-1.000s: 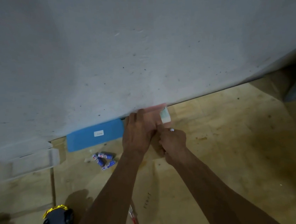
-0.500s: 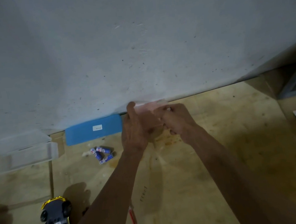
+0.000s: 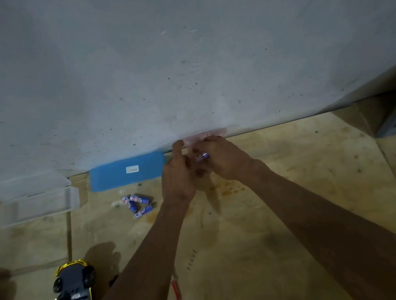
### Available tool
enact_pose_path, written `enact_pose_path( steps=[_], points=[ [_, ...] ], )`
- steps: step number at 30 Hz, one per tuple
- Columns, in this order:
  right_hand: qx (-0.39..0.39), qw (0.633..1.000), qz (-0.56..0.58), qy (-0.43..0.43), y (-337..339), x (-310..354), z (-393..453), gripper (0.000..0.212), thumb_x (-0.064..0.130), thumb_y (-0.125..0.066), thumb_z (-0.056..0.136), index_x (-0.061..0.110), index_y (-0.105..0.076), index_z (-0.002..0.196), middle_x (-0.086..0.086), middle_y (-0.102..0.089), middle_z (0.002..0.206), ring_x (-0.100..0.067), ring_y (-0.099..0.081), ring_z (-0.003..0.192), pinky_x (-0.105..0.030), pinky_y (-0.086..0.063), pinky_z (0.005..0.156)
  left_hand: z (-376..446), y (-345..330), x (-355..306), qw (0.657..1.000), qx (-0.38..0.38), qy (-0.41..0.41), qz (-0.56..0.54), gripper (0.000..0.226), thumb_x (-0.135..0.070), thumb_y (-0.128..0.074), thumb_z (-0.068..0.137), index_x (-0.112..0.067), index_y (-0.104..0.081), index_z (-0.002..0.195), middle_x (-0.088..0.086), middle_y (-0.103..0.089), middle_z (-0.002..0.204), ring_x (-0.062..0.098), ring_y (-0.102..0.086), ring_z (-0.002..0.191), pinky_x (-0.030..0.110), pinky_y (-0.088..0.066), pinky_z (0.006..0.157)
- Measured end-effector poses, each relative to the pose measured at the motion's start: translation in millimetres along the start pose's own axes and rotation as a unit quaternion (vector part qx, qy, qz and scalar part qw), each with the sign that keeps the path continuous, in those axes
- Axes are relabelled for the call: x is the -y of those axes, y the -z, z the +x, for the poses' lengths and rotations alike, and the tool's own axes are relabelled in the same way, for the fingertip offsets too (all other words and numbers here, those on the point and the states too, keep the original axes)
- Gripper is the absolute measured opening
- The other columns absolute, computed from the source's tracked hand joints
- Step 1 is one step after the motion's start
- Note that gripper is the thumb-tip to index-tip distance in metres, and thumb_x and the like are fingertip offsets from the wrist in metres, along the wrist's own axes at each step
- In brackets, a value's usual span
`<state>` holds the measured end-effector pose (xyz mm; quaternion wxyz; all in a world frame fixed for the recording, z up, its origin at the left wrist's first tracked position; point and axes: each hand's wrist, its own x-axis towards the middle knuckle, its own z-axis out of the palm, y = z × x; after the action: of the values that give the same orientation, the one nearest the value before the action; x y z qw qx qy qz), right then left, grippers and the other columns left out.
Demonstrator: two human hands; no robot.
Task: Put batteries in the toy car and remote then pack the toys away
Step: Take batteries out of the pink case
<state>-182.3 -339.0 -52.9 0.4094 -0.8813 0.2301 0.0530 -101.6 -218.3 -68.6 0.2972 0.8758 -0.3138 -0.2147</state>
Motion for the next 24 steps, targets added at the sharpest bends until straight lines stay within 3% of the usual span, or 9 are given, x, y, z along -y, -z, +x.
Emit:
enact_pose_path(
  steps=[2, 4, 7, 9, 12, 15, 17, 20, 24],
  points=[
    [0.002, 0.999, 0.033, -0.040, -3, -2, 2, 0.020, 0.024, -0.062, 0.095, 0.019, -0.069, 0.113, -0.004, -0.067, 0.120, -0.020, -0.063, 0.106, -0.036, -0.053, 0.098, 1, 0, -1, 1.000, -0.003, -0.004, 0.013, 0.065, -0.011, -0.075, 0.085, -0.012, -0.041, 0.141, 0.009, -0.073, 0.094, 0.026, -0.068, 0.083, 0.030, -0.048, 0.068],
    [-0.002, 0.985, 0.143, -0.093, 1, -1, -2, 0.022, 0.027, -0.055, 0.095, 0.016, -0.074, 0.099, -0.004, -0.071, 0.107, -0.022, -0.067, 0.100, -0.044, -0.056, 0.094, 1, 0, -1, 1.000, -0.005, -0.003, 0.016, 0.064, -0.006, -0.071, 0.085, -0.013, -0.040, 0.141, 0.010, -0.073, 0.092, 0.027, -0.068, 0.081, 0.033, -0.052, 0.067],
    [-0.027, 0.985, 0.160, -0.059, 10, 0, -9, 0.027, 0.016, -0.058, 0.089, 0.008, -0.073, 0.110, -0.008, -0.072, 0.114, -0.026, -0.065, 0.108, -0.042, -0.054, 0.098, 2, -1, 1, 1.000, -0.003, 0.009, 0.016, 0.068, -0.002, -0.069, 0.083, -0.018, -0.038, 0.142, 0.007, -0.072, 0.090, 0.025, -0.067, 0.079, 0.041, -0.058, 0.071],
    [-0.047, 0.991, 0.125, 0.002, 16, 3, -18, 0.039, 0.010, -0.059, 0.080, 0.014, -0.072, 0.117, -0.003, -0.070, 0.124, -0.015, -0.063, 0.113, -0.029, -0.049, 0.102, 2, -1, 1, 1.000, 0.001, 0.018, 0.021, 0.070, 0.001, -0.068, 0.083, -0.023, -0.037, 0.141, 0.005, -0.071, 0.088, 0.024, -0.066, 0.078, 0.044, -0.059, 0.073],
    [-0.100, 0.995, 0.011, 0.023, 18, -3, -28, 0.043, -0.006, -0.066, 0.076, 0.015, -0.073, 0.113, -0.003, -0.072, 0.116, -0.013, -0.065, 0.099, -0.016, -0.046, 0.088, 2, -2, 0, 1.000, 0.003, 0.022, 0.018, 0.069, 0.001, -0.068, 0.082, -0.023, -0.038, 0.140, 0.006, -0.070, 0.089, 0.025, -0.067, 0.079, 0.046, -0.060, 0.073],
    [-0.153, 0.988, 0.003, -0.033, 23, -10, -38, 0.015, -0.003, -0.072, 0.073, 0.007, -0.070, 0.083, -0.008, -0.072, 0.086, -0.022, -0.067, 0.080, -0.023, -0.051, 0.072, 2, -1, 0, 0.999, 0.005, 0.021, 0.024, 0.073, -0.002, -0.073, 0.079, -0.023, -0.037, 0.139, 0.010, -0.071, 0.096, 0.031, -0.068, 0.086, 0.048, -0.059, 0.076],
    [-0.190, 0.980, 0.034, -0.040, 26, -15, -44, 0.019, -0.004, -0.073, 0.070, 0.009, -0.060, 0.076, -0.004, -0.066, 0.074, -0.021, -0.064, 0.070, -0.028, -0.051, 0.063, 2, -1, -1, 0.999, -0.002, 0.015, 0.035, 0.076, -0.007, -0.079, 0.077, -0.026, -0.036, 0.137, 0.012, -0.070, 0.104, 0.034, -0.068, 0.091, 0.050, -0.059, 0.076],
    [-0.199, 0.979, 0.011, -0.045, 29, -16, -49, 0.028, -0.002, -0.073, 0.076, 0.011, -0.052, 0.088, -0.003, -0.060, 0.075, -0.021, -0.058, 0.066, -0.029, -0.050, 0.055, 0, -2, -5, 0.998, -0.007, -0.008, 0.064, 0.069, -0.022, -0.082, 0.080, -0.026, -0.039, 0.133, 0.014, -0.065, 0.116, 0.035, -0.066, 0.096, 0.046, -0.060, 0.076],
    [-0.179, 0.982, -0.063, -0.024, 18, -20, -48, 0.032, 0.005, -0.071, 0.084, 0.010, -0.068, 0.116, -0.011, -0.064, 0.104, -0.024, -0.065, 0.079, -0.027, -0.055, 0.070, -6, -2, -8, 0.996, 0.000, -0.042, 0.082, 0.058, -0.034, -0.080, 0.082, -0.018, -0.052, 0.130, 0.011, -0.059, 0.125, 0.028, -0.061, 0.105, 0.030, -0.051, 0.077]
  ],
)
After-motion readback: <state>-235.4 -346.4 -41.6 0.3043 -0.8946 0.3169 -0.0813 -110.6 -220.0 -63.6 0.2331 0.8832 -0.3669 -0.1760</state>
